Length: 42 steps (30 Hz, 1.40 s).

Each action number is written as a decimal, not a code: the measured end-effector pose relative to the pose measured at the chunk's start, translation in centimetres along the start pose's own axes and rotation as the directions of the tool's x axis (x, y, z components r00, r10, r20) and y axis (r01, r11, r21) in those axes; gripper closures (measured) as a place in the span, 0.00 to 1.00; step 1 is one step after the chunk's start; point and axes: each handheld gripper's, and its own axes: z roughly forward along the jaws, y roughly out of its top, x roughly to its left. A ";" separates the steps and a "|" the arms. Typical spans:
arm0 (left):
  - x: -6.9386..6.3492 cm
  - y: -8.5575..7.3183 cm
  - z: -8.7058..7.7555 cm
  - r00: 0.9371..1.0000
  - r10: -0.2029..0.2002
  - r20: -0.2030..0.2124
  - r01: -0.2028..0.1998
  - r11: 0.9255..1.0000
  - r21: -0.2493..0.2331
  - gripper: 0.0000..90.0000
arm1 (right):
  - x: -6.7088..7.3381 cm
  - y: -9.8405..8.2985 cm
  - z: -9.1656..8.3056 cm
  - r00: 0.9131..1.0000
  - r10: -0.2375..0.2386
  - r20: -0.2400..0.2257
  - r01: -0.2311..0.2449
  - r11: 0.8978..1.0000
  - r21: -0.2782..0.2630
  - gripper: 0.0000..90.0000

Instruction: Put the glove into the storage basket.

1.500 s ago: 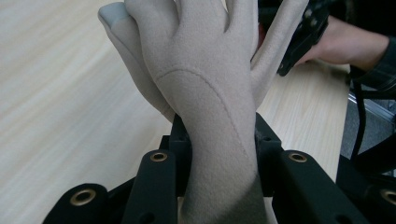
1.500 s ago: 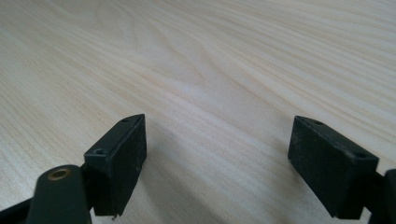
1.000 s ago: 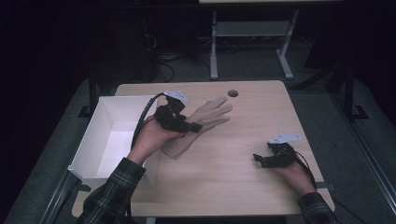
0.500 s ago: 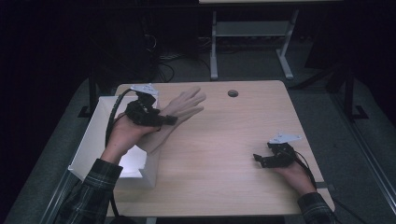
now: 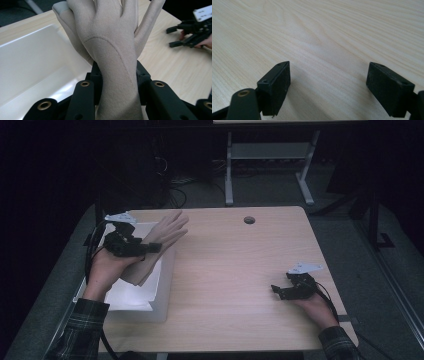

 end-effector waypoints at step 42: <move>5.6 -10.5 6.5 0.969 -0.115 -0.218 0.161 0.965 0.207 0.74 | 0.0 0.0 0.0 1.000 -0.001 0.000 0.001 1.000 0.001 0.21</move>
